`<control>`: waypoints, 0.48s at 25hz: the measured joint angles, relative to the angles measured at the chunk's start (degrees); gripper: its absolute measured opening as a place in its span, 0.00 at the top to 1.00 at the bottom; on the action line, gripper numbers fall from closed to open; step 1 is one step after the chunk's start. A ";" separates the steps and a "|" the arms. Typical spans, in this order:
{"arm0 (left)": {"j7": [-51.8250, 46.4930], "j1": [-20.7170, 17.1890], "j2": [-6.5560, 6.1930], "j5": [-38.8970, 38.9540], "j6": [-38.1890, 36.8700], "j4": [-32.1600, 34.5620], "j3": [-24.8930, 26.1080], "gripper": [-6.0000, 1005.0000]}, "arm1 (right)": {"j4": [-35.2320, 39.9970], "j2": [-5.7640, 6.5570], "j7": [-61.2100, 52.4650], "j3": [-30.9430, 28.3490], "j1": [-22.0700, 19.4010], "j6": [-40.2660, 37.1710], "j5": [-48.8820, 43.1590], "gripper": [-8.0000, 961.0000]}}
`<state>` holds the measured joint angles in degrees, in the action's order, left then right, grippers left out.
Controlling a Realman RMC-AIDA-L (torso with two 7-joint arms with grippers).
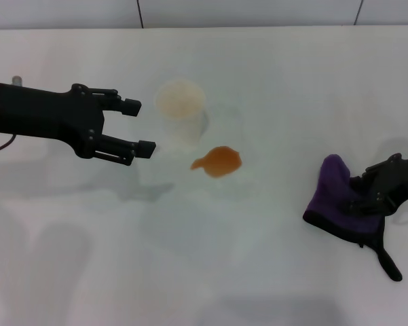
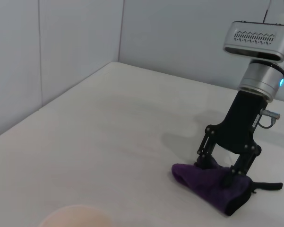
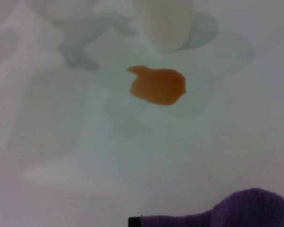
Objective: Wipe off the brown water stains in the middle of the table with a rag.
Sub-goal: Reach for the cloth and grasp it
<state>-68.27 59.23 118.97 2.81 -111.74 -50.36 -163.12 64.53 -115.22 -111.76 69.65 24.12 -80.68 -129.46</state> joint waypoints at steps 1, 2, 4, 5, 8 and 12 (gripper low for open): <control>0.01 0.00 -0.01 0.00 0.02 0.00 0.00 0.12 | 0.05 0.00 -0.09 0.13 0.03 0.06 0.00 0.30; 0.03 0.00 -0.01 0.00 0.05 0.00 0.00 0.12 | 0.08 0.00 -0.15 0.19 0.09 0.11 0.00 0.34; 0.04 0.00 -0.02 0.03 0.14 0.00 0.00 0.12 | 0.21 0.00 -0.30 0.31 0.18 0.24 0.00 0.43; 0.04 0.00 -0.02 0.05 0.20 0.00 0.00 0.12 | 0.39 0.00 -0.32 0.43 0.18 0.27 0.00 0.47; 0.08 -0.05 -0.05 0.20 0.34 0.00 0.00 0.12 | 0.92 0.04 -0.40 0.79 0.29 0.15 0.00 0.58; 0.18 -0.09 -0.05 0.39 0.43 0.00 0.00 0.12 | 1.71 0.00 -0.45 1.35 0.48 -0.09 0.00 0.71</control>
<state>-68.10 59.15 118.91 3.20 -111.31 -50.36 -163.12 66.24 -115.23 -112.20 71.00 24.60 -80.77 -129.46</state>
